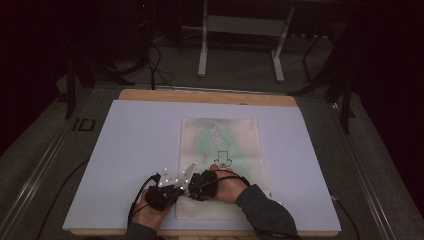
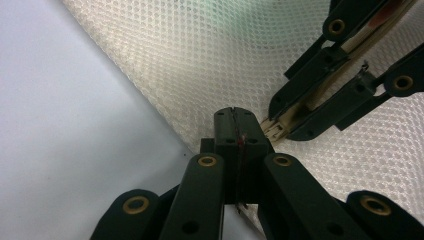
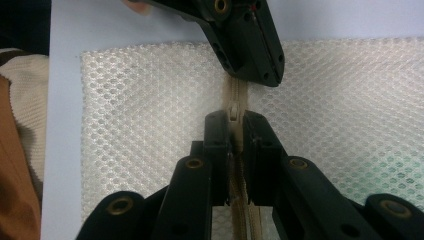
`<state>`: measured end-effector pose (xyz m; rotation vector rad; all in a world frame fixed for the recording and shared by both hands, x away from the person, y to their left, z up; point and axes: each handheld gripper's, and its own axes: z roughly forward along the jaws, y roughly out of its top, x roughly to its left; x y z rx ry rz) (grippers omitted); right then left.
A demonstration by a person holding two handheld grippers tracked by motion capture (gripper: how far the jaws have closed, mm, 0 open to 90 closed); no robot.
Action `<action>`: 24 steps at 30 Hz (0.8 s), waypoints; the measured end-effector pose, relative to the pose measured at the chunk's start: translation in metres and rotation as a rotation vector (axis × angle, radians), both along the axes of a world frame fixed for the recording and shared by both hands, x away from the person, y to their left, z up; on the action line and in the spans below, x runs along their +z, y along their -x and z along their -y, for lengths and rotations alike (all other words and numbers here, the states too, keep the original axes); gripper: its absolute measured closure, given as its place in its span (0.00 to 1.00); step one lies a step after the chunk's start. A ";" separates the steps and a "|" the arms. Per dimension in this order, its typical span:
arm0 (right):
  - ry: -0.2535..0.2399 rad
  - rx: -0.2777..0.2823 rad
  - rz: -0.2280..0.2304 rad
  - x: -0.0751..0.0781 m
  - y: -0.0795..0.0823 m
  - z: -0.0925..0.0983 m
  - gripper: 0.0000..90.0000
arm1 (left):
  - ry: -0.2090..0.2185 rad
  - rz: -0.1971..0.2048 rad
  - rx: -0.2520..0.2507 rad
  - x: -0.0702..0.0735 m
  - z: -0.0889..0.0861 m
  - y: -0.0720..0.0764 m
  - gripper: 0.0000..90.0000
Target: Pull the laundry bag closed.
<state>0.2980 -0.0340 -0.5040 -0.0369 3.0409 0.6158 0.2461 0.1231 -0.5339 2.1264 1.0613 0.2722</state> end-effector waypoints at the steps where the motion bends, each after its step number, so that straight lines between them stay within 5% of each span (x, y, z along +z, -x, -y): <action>1: 0.011 0.005 0.007 0.000 0.000 0.000 0.92 | 0.000 0.000 0.000 0.000 0.000 0.000 0.99; 24: 0.035 -0.002 -0.011 0.005 0.001 0.015 0.92 | -0.008 -0.001 -0.004 0.000 0.000 0.000 0.99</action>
